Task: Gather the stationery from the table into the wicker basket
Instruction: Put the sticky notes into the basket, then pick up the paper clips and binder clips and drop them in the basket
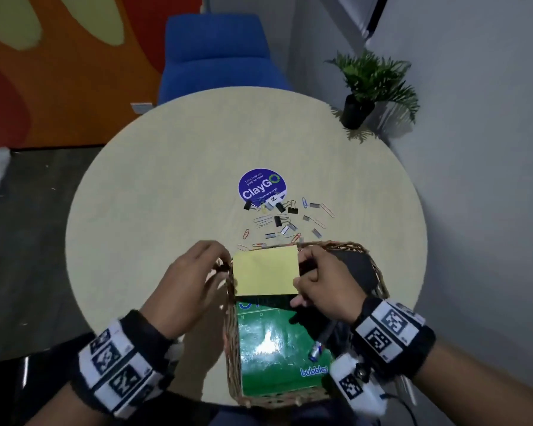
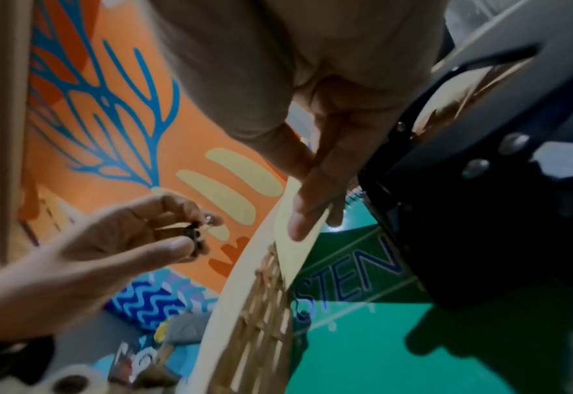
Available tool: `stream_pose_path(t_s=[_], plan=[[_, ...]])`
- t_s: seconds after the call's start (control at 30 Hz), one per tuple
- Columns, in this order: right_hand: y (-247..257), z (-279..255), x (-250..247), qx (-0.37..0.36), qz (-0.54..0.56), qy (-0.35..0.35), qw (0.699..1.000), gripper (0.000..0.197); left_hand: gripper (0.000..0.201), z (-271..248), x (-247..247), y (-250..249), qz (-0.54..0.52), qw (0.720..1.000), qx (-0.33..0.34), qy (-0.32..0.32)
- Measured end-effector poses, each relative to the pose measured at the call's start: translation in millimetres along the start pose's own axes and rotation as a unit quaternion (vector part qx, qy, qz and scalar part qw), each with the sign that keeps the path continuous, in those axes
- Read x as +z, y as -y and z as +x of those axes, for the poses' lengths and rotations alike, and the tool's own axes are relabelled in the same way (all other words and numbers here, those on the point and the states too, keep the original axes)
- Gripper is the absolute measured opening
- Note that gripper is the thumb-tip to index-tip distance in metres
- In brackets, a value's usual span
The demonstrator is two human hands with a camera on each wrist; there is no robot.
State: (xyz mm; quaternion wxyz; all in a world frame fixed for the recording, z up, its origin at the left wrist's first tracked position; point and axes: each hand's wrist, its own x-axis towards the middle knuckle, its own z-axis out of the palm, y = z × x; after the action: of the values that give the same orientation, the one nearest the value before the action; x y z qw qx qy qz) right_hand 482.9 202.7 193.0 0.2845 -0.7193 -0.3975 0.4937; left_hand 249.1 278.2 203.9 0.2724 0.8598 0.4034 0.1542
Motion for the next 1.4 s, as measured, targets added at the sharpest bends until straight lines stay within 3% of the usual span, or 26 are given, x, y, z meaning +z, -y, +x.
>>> stream_pose_path(t_s=[0.13, 0.33, 0.4, 0.53, 0.6, 0.67, 0.77, 0.9, 0.97, 1.07, 1.13, 1.23, 1.4], plan=[[-7, -5, 7, 0.002, -0.082, 0.019, 0.996, 0.030, 0.018, -39, 25, -31, -0.001, 0.995, 0.007, 0.103], [-8, 1, 9, -0.007, -0.194, 0.038, 0.980, 0.033, 0.022, -50, 64, -57, 0.043, 0.970, 0.016, 0.240], [-7, 5, 12, -0.031, -0.298, 0.012, 0.954, 0.042, 0.022, -48, 73, -60, 0.061, 0.961, 0.021, 0.268], [1, 6, 21, -0.103, -0.481, -0.021, 0.870, 0.056, 0.028, -40, 81, -61, 0.112, 0.949, 0.022, 0.295], [3, 10, 22, -0.112, -0.505, -0.028, 0.855, 0.056, 0.036, -37, 82, -62, 0.122, 0.946, 0.027, 0.299], [9, 10, 19, -0.112, -0.492, -0.023, 0.863, 0.048, 0.042, -36, 82, -65, 0.105, 0.944, 0.027, 0.313], [22, 8, 3, -0.126, -0.432, -0.015, 0.893, 0.038, 0.031, -36, 79, -65, 0.069, 0.952, 0.025, 0.297], [29, 32, -44, -0.129, -0.346, -0.082, 0.926, 0.027, 0.028, -11, 50, -44, 0.019, 0.986, -0.022, 0.167], [27, 57, -73, -0.121, -0.345, -0.108, 0.924, 0.020, 0.026, 18, 29, -25, 0.025, 0.994, -0.050, 0.090], [28, 101, -106, -0.110, -0.411, -0.082, 0.901, 0.018, 0.019, 81, 7, 4, 0.048, 0.993, -0.102, 0.022], [28, 132, -111, -0.111, -0.465, -0.041, 0.877, 0.022, 0.021, 129, 7, 25, 0.080, 0.986, -0.142, 0.036], [26, 176, -96, -0.110, -0.523, 0.021, 0.845, 0.027, 0.029, 190, 26, 54, 0.122, 0.965, -0.205, 0.109], [23, 221, -61, -0.115, -0.570, 0.078, 0.810, 0.024, 0.036, 236, 67, 63, 0.147, 0.940, -0.254, 0.173]])
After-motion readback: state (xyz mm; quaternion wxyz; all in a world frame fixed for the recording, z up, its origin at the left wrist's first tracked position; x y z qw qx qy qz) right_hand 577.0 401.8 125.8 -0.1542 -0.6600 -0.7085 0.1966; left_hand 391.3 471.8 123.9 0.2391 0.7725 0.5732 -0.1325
